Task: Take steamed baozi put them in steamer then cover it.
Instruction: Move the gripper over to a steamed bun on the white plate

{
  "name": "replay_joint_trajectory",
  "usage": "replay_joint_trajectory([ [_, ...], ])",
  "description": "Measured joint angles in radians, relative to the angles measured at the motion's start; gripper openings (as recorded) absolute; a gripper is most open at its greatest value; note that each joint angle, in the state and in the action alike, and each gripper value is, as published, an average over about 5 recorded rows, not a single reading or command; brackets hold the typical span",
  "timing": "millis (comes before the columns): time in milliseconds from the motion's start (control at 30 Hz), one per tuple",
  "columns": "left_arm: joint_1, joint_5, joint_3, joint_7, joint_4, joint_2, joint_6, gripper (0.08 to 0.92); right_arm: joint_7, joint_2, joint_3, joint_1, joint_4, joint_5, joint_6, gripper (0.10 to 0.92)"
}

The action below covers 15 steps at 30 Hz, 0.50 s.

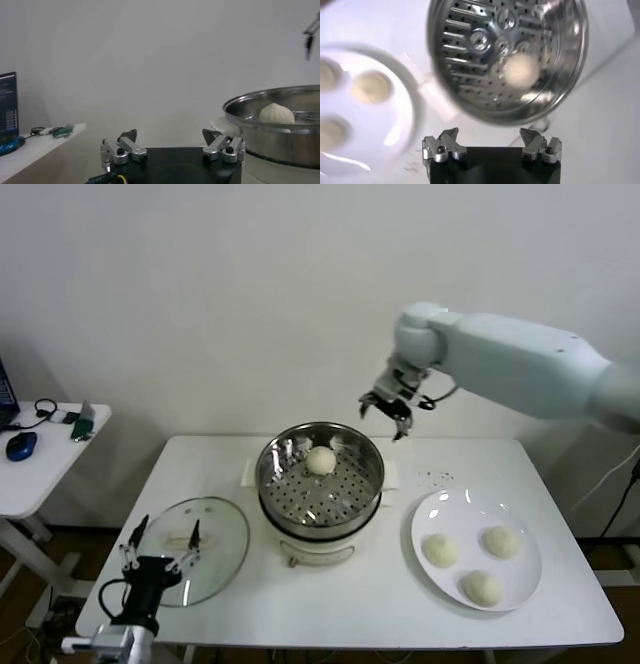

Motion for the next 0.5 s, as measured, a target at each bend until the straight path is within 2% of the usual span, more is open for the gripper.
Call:
replay_joint_trajectory([
  [233, 0.003, -0.003, -0.001, 0.003, -0.014, 0.009, 0.003, 0.823, 0.043, -0.197, 0.004, -0.086, 0.112, 0.073, -0.151, 0.823],
  [500, 0.009, -0.004, -0.001, 0.004, -0.010, 0.007, -0.001, 0.823, 0.060, -0.329, 0.087, -0.268, 0.184, 0.054, -0.238, 0.823],
])
